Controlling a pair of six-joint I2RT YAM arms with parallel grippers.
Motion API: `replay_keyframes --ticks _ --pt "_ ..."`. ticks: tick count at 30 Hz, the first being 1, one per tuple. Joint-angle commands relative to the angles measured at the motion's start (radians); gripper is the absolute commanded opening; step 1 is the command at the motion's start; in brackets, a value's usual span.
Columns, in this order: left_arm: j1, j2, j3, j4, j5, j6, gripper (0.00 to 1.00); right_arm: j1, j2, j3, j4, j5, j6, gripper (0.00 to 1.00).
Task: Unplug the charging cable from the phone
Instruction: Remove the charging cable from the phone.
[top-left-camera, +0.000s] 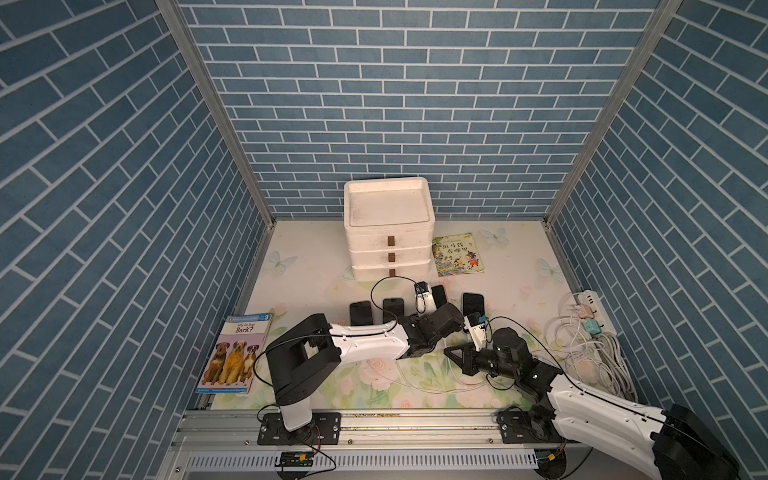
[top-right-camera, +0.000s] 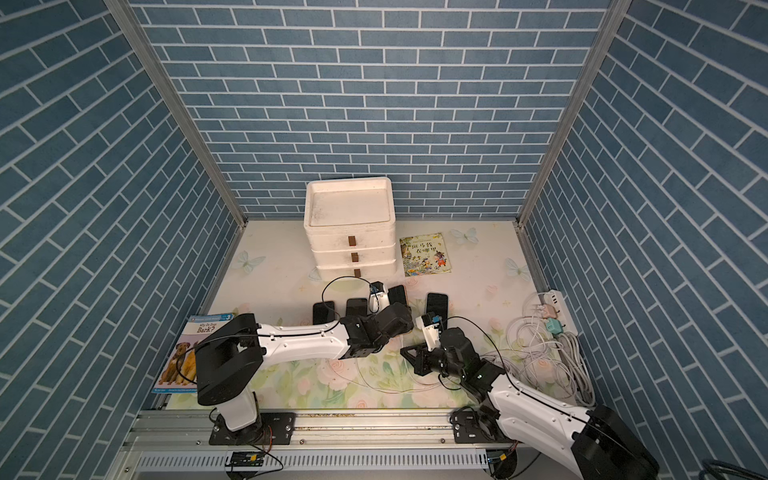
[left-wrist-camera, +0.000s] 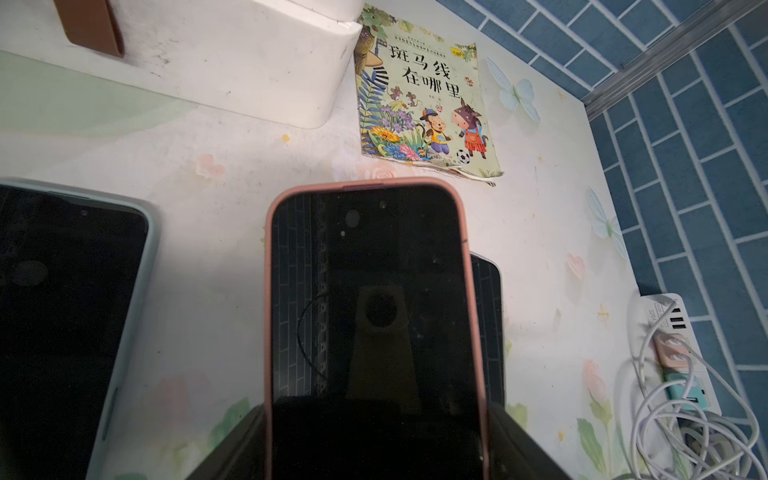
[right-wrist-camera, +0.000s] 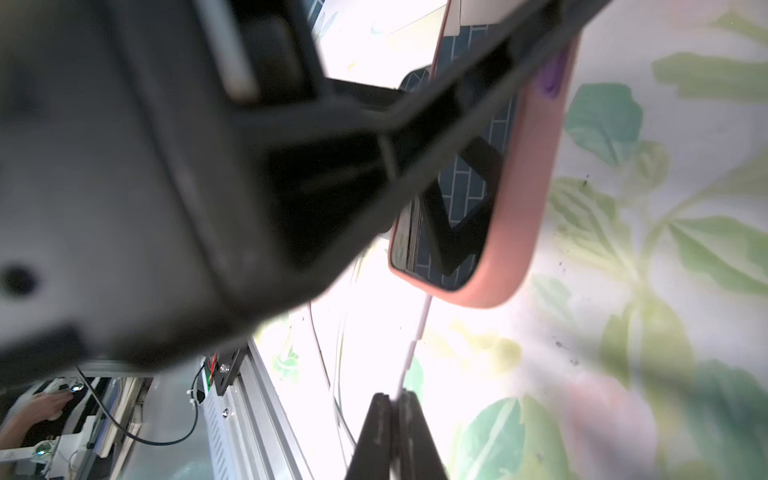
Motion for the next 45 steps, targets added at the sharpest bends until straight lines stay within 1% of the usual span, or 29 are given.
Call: replay_keyframes --ticks 1,8,18,29,33,35,36,37,38,39,42,44,45 --pt "0.0 -0.037 -0.008 0.037 -0.038 -0.015 0.0 0.005 -0.008 -0.011 -0.019 0.011 -0.012 0.06" --pt "0.007 -0.057 -0.006 0.047 -0.054 -0.026 0.0 0.006 0.024 0.038 -0.118 0.038 -0.067 0.01" --pt "0.037 -0.066 -0.003 0.058 -0.07 -0.026 0.0 0.014 0.068 0.044 -0.151 0.03 -0.09 0.0" --pt "0.047 -0.063 0.004 0.062 -0.08 -0.019 0.0 0.018 0.07 0.066 -0.2 0.019 -0.122 0.01" --pt "0.047 -0.051 0.008 0.049 -0.078 -0.019 0.0 0.017 0.077 0.068 -0.209 0.039 -0.119 0.04" --pt "0.047 -0.037 0.013 0.032 -0.077 -0.013 0.0 0.017 0.089 0.069 -0.204 0.046 -0.111 0.12" --pt "0.047 -0.026 0.017 0.015 -0.073 -0.005 0.0 0.015 0.095 0.07 -0.199 0.049 -0.107 0.21" --pt "0.047 -0.011 0.027 -0.015 -0.07 0.007 0.0 0.015 0.101 0.073 -0.201 0.055 -0.106 0.36" --pt "0.047 -0.001 0.032 -0.036 -0.069 0.016 0.0 0.016 0.101 0.078 -0.213 0.065 -0.109 0.47" --pt "0.047 0.008 0.033 -0.05 -0.069 0.022 0.0 0.016 0.091 0.086 -0.23 0.082 -0.113 0.54" --pt "0.048 0.022 0.026 -0.088 -0.075 0.052 0.0 0.007 0.035 0.116 -0.3 0.147 -0.117 0.68" --pt "0.047 0.041 0.04 -0.126 -0.084 0.08 0.0 -0.011 -0.01 0.139 -0.354 0.211 -0.108 0.74" --pt "0.047 0.051 0.049 -0.142 -0.088 0.097 0.0 -0.025 -0.031 0.154 -0.377 0.227 -0.102 0.75"
